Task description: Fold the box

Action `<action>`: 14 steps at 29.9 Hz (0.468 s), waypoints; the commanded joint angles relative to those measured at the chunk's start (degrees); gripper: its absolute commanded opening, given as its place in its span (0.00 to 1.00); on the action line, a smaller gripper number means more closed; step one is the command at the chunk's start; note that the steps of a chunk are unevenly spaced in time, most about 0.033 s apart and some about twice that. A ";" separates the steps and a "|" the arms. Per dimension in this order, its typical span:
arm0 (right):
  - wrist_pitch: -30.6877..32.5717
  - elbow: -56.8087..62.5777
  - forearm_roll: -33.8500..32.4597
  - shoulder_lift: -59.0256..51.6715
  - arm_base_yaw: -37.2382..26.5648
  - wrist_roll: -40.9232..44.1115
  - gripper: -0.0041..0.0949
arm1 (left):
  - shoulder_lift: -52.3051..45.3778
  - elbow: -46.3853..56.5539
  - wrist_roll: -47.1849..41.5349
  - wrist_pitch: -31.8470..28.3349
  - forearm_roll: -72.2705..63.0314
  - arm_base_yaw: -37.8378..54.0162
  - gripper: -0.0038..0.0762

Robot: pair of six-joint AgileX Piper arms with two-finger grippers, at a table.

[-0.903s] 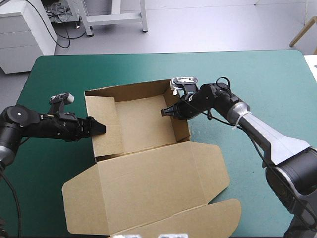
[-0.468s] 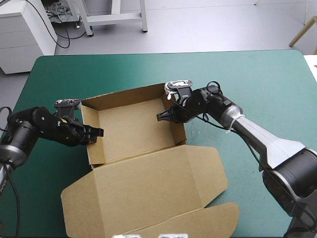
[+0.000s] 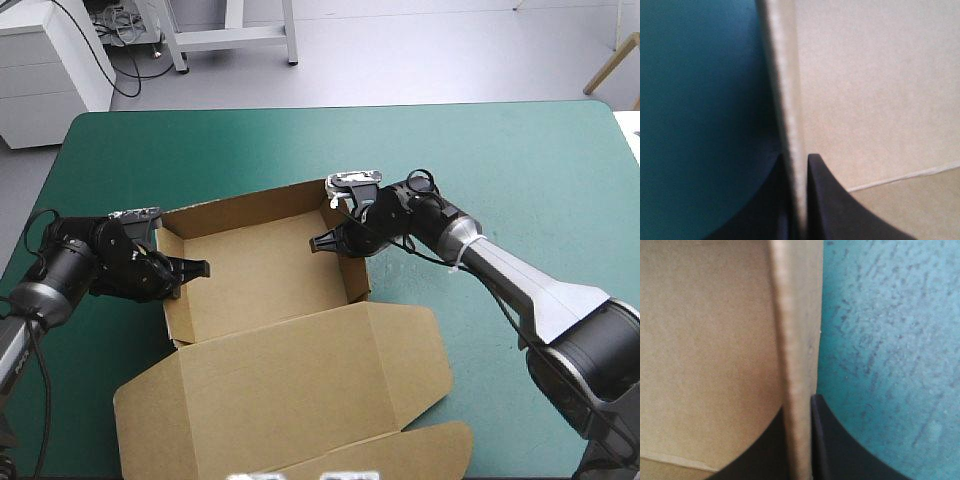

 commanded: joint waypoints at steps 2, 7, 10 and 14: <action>1.28 -1.60 2.56 -3.77 0.31 -0.05 0.02 | 1.72 -5.22 0.99 -2.72 1.80 -1.10 0.04; 5.30 -2.71 -4.33 -5.33 -0.85 4.05 0.02 | 8.09 -15.19 0.99 1.14 2.68 -5.10 0.04; 10.16 -4.09 -6.73 -5.54 -2.92 4.34 0.02 | 12.49 -21.03 0.99 4.23 3.46 -7.51 0.04; 13.04 -4.78 -7.29 -5.28 -7.09 4.52 0.02 | 17.25 -27.06 0.99 7.22 3.60 -9.68 0.04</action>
